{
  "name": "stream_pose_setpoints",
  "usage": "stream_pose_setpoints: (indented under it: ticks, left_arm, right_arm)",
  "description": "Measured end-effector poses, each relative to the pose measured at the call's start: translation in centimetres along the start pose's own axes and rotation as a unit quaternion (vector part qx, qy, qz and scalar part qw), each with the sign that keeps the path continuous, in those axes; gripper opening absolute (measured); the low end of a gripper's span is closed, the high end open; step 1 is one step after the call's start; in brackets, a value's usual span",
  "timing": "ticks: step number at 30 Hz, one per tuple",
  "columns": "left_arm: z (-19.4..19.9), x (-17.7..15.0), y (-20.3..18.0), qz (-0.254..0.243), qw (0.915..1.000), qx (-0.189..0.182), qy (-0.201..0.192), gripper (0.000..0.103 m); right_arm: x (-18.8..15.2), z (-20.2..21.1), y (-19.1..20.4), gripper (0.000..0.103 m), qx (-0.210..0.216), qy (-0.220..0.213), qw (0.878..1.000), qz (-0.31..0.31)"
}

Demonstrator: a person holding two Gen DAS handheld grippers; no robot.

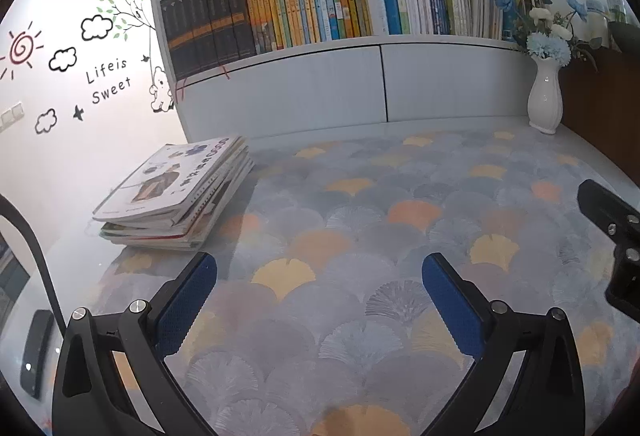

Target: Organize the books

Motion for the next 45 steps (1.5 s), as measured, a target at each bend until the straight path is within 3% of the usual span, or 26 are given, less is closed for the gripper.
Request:
stream_pose_setpoints:
  ticks: [6, 10, 12, 20, 29, 43, 45]
  left_arm:
    - [0.3, 0.4, 1.1, 0.017, 0.9996, 0.019, -0.008, 0.103]
    - [2.4, 1.4, 2.6, 0.01, 0.9942, 0.087, -0.062, 0.103]
    - [3.5, 1.8, 3.6, 0.017, 0.9912, 0.102, -0.083, 0.103]
    - [4.0, 2.1, 4.2, 0.031, 0.9969, 0.028, -0.067, 0.103]
    - [4.6, 1.9, 4.2, 0.039, 0.9964, 0.022, -0.072, 0.103]
    - [4.1, 2.1, 4.7, 0.05, 0.9971, 0.014, -0.056, 0.103]
    - [4.1, 2.0, 4.6, 0.044, 0.9968, 0.005, -0.067, 0.103]
  right_arm:
    - [0.0, 0.2, 0.1, 0.102, -0.003, -0.005, 1.0, 0.002]
    - [-0.1, 0.0, 0.1, 0.102, 0.0, 0.001, 1.0, 0.001]
    - [-0.1, 0.2, 0.1, 0.103, 0.003, 0.001, 1.0, -0.002]
    - [-0.2, 0.9, 1.0, 0.102, -0.001, -0.017, 1.0, 0.016]
    - [-0.1, 3.0, 1.6, 0.103, -0.005, -0.062, 0.998, 0.023]
    - [-0.4, 3.0, 2.4, 0.103, -0.006, -0.056, 0.998, 0.034]
    - [-0.5, 3.0, 2.5, 0.103, -0.003, -0.054, 0.998, 0.034]
Point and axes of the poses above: each gripper's, at about its wrist camera, not at the fingertips, and z roughly against the way its jaws point, y to its left, x to its top, the point moved 3 cm from there along -z, roughly the way its jaws point, and after that the axes turned 13 degrees about y, right-handed, at the moved point
